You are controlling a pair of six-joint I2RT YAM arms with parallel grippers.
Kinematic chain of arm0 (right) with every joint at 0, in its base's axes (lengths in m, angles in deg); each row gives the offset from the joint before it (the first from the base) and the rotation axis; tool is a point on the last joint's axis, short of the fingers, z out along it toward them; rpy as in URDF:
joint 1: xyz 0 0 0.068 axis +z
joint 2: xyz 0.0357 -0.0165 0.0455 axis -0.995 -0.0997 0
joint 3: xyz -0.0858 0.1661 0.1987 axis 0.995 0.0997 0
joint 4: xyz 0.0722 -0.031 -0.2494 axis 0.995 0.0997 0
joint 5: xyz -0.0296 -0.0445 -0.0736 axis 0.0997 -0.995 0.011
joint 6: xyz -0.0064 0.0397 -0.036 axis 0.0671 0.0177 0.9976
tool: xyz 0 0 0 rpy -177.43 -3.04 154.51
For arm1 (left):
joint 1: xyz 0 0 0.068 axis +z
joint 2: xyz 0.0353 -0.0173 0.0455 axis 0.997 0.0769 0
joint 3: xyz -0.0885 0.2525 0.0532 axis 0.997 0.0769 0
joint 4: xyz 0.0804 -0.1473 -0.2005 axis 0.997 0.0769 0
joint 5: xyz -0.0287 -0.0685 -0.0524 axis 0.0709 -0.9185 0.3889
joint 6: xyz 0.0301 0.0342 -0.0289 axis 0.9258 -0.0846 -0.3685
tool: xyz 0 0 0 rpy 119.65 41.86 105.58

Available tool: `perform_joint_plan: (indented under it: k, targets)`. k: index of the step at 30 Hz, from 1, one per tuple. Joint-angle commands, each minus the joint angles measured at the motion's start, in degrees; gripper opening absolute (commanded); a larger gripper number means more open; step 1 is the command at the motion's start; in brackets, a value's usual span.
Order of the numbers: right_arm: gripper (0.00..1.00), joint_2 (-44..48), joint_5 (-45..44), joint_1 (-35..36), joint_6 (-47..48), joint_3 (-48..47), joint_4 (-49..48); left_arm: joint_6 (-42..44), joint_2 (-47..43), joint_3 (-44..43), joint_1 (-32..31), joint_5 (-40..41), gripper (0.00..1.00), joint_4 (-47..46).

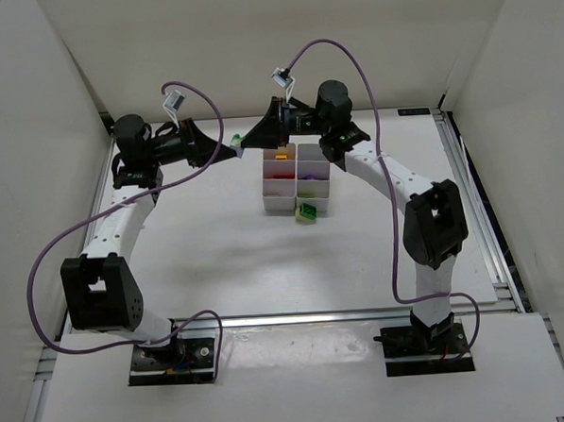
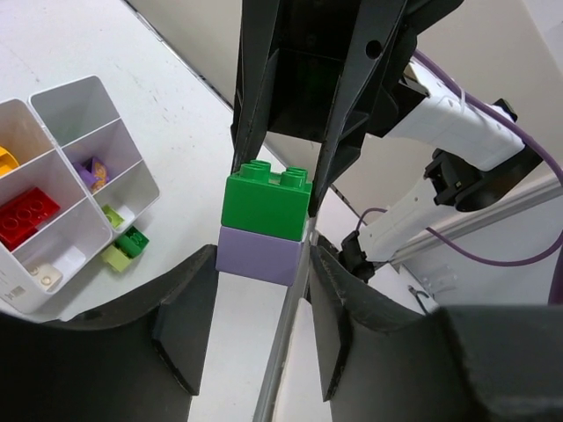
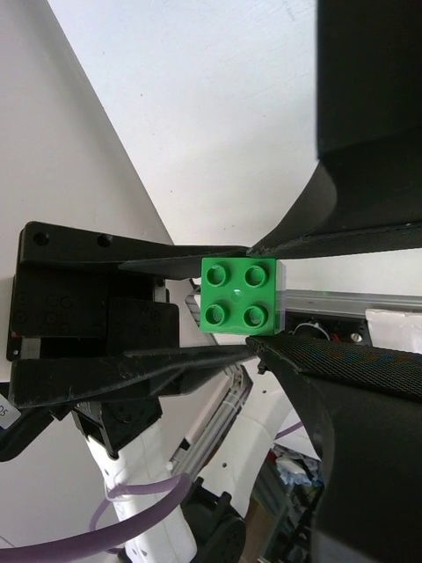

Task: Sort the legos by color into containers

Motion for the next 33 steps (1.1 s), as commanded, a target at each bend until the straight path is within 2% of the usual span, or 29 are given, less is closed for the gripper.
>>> perform_joint_plan:
  k: [1, 3, 7, 8, 10, 12, 13, 14, 25, 33]
  targets:
    - [0.00, 0.9, 0.1, 0.4, 0.0, -2.8, -0.4, -0.4, -2.2, 0.0, -0.5, -1.4, 0.61, -1.9]
    - [0.00, 0.8, 0.1, 0.6, -0.2, -2.9, -0.4, -0.5, -2.2, -0.1, -0.5, -1.3, 0.63, -2.3]
    - [0.00, 0.8, -0.2, 1.0, -0.2, -2.7, -0.4, -0.7, -2.0, 0.0, -0.5, -1.4, 0.49, -2.8]
    - [0.00, 0.7, -0.2, 1.0, -0.2, -2.7, -0.2, -0.7, -2.0, 0.0, -0.6, -1.5, 0.42, -3.0]
    - [0.00, 0.7, -0.1, 1.0, 0.0, -2.6, 0.0, -0.8, -1.9, 0.0, -0.6, -1.7, 0.36, -3.3]
    - [0.00, 0.7, -0.4, 1.0, 0.1, -2.6, 0.2, -0.7, -1.8, 0.0, -0.5, -1.8, 0.23, -3.5]
    - [0.00, 0.7, -0.9, 1.0, 0.2, -2.6, 0.4, -0.4, -1.9, 0.3, -0.5, -1.8, 0.13, -3.7]
    - [0.00, 0.7, -0.9, 1.0, 0.2, -2.6, 0.4, -0.4, -2.0, 0.6, -0.5, -1.8, 0.11, -3.7]
    - [0.00, -1.0, -3.6, -1.1, 0.4, -9.1, 2.1, 2.3, -4.4, 7.8, -1.5, -3.6, 0.10, -2.9]
    - [0.00, 0.6, -4.1, -1.6, 1.2, -7.5, 2.9, 4.4, -6.1, 9.7, -1.8, -3.6, 0.10, -1.8]
